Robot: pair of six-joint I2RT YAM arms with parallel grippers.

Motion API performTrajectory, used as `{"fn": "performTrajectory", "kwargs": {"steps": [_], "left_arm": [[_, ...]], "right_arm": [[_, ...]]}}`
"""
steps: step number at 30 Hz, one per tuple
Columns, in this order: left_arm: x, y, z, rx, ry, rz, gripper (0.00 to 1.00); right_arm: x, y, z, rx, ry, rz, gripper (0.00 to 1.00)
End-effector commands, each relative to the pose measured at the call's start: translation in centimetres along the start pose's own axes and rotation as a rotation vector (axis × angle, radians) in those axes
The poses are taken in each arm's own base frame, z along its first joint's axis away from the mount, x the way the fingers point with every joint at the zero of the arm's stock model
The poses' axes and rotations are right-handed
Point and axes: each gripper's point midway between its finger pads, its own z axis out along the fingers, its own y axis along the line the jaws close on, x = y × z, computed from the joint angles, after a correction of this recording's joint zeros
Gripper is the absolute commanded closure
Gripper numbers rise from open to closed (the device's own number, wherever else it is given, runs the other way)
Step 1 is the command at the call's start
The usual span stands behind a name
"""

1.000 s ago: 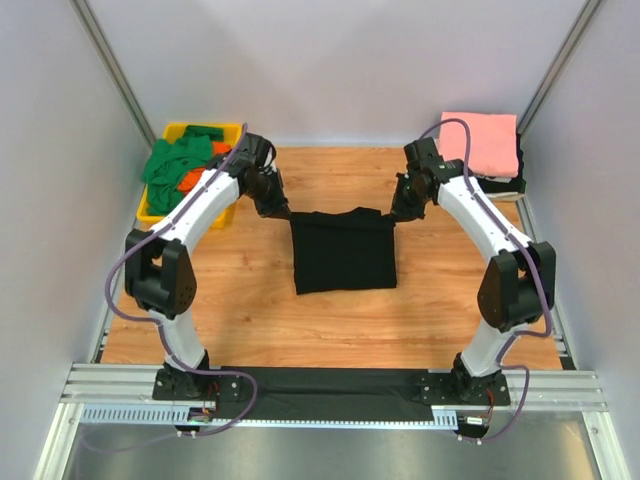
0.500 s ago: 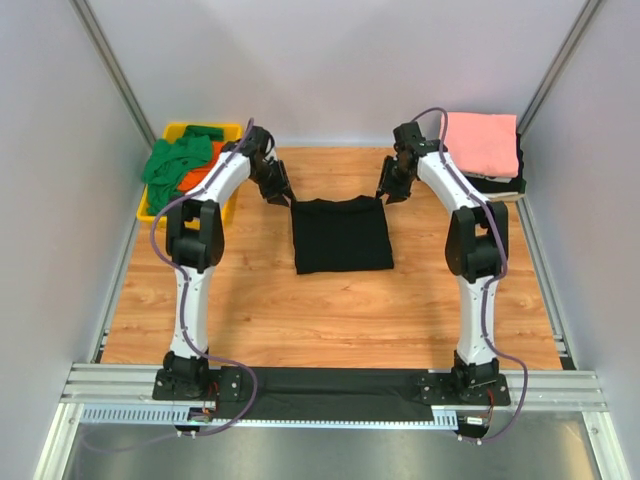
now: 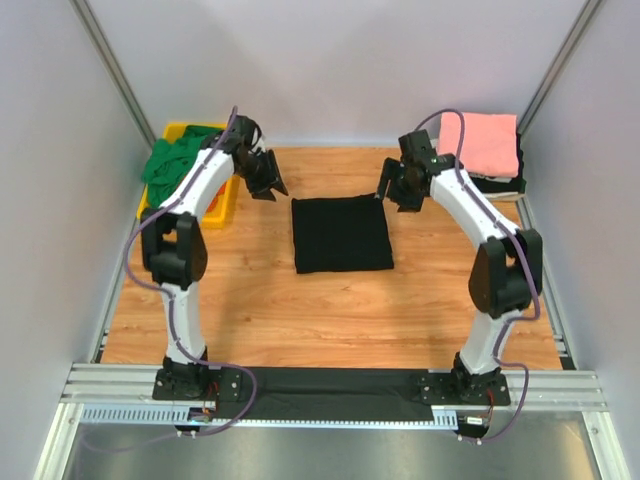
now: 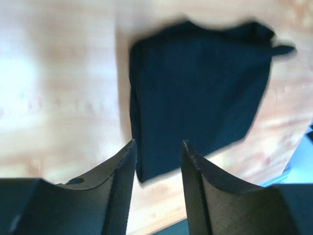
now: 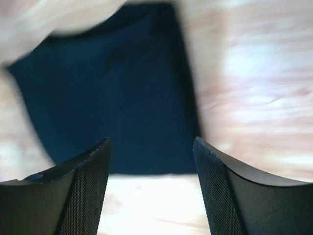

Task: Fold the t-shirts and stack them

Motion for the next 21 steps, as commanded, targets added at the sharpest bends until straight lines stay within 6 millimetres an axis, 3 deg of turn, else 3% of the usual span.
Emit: {"fn": "performTrajectory", "kwargs": {"steps": [1, 2, 4, 5, 7, 8, 10, 13, 16, 18, 19, 21], "left_arm": [[2.9, -2.9, -5.4, 0.013, -0.077, 0.116, 0.52], [5.2, -2.2, -4.4, 0.000, -0.027, 0.114, 0.53], [7.8, -4.3, -4.5, 0.052, -0.012, 0.148, 0.54], [9.7, -3.7, -3.4, 0.033, 0.027, 0.147, 0.54], [11.9, -5.0, -2.1, 0.050, 0.041, 0.183, 0.54], [13.4, -4.5, -1.0, 0.042, 0.081, 0.157, 0.55], [14.5, -4.4, 1.0, 0.053, 0.101, 0.148, 0.56], [16.3, -1.0, 4.9, -0.018, 0.142, 0.125, 0.57], [17.7, 2.7, 7.4, -0.138, 0.211, 0.139, 0.61], [18.1, 4.5, 7.8, -0.205, 0.220, 0.158, 0.62], [18.1, 4.9, 7.7, -0.223, 0.216, 0.170, 0.62], [17.7, 5.9, 7.4, -0.270, 0.198, 0.210, 0.62]], "right_arm": [[2.6, 4.6, -3.2, -0.176, -0.050, -0.049, 0.32], [5.0, 4.9, -2.2, -0.235, 0.007, -0.051, 0.32], [6.9, 6.8, -2.5, -0.370, 0.053, -0.059, 0.32], [8.6, 6.0, -1.7, -0.366, 0.099, -0.050, 0.33], [9.4, 5.5, -0.5, -0.374, 0.110, -0.058, 0.33], [10.4, 4.6, 0.5, -0.356, 0.132, -0.053, 0.34], [11.4, 3.1, 2.4, -0.330, 0.168, -0.045, 0.34], [13.0, 0.2, 5.2, -0.278, 0.202, -0.010, 0.36], [15.7, -2.8, 6.5, -0.208, 0.245, 0.023, 0.37], [16.6, -3.7, 6.4, -0.181, 0.250, 0.046, 0.37], [18.3, -5.0, 6.5, -0.139, 0.270, 0.065, 0.37], [19.4, -5.5, 6.0, -0.120, 0.273, 0.104, 0.37]]}}
